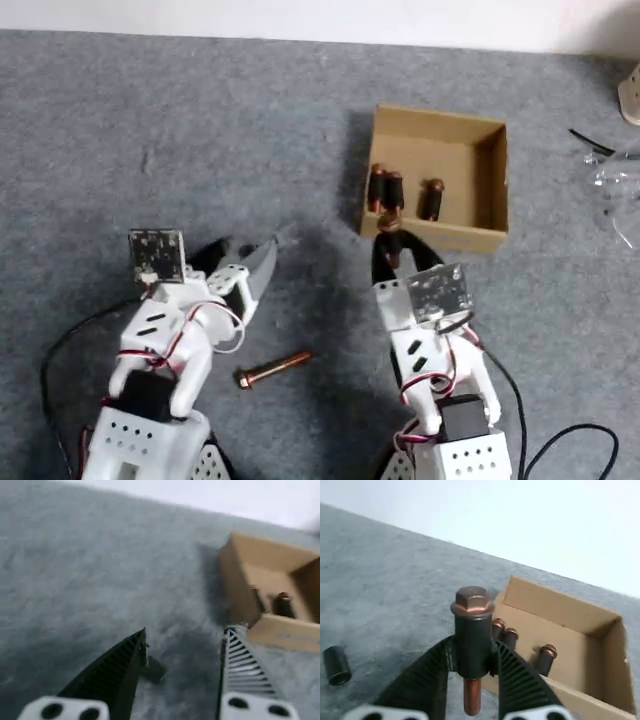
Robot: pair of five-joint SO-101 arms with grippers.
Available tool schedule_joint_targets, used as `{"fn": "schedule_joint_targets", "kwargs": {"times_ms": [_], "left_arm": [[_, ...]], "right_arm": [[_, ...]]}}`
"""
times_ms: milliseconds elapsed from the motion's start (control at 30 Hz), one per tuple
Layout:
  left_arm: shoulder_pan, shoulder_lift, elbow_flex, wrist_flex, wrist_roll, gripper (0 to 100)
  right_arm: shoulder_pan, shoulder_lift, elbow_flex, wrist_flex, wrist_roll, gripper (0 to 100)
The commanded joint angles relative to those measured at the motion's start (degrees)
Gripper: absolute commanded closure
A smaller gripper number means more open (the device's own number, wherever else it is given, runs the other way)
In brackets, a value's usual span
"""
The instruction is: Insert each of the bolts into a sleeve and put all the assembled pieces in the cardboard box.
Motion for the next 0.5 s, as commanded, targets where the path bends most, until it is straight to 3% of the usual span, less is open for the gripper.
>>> {"fn": "schedule_joint_targets", "kwargs": {"times_ms": [0,100,267,467], "left_arm": [[-2.3,-0.4,-3.9,2.3,-4.2,77],[-2.2,-0.4,-3.8,2.3,-8.6,79],[-2.7,-0.8,-4.0,2.3,-18.6,100],[-5.8,-0.3,-3.8,2.5,-20.9,99]], "right_arm": [[1.4,-1.4,7.5,-2.9,-1.1,99.4],[1.5,-0.9,7.5,-2.8,-1.1,99.4],[1.5,-0.7,7.5,-2.0,-1.1,99.1],[1.5,-0.7,7.4,-1.1,-1.2,99.0]]}}
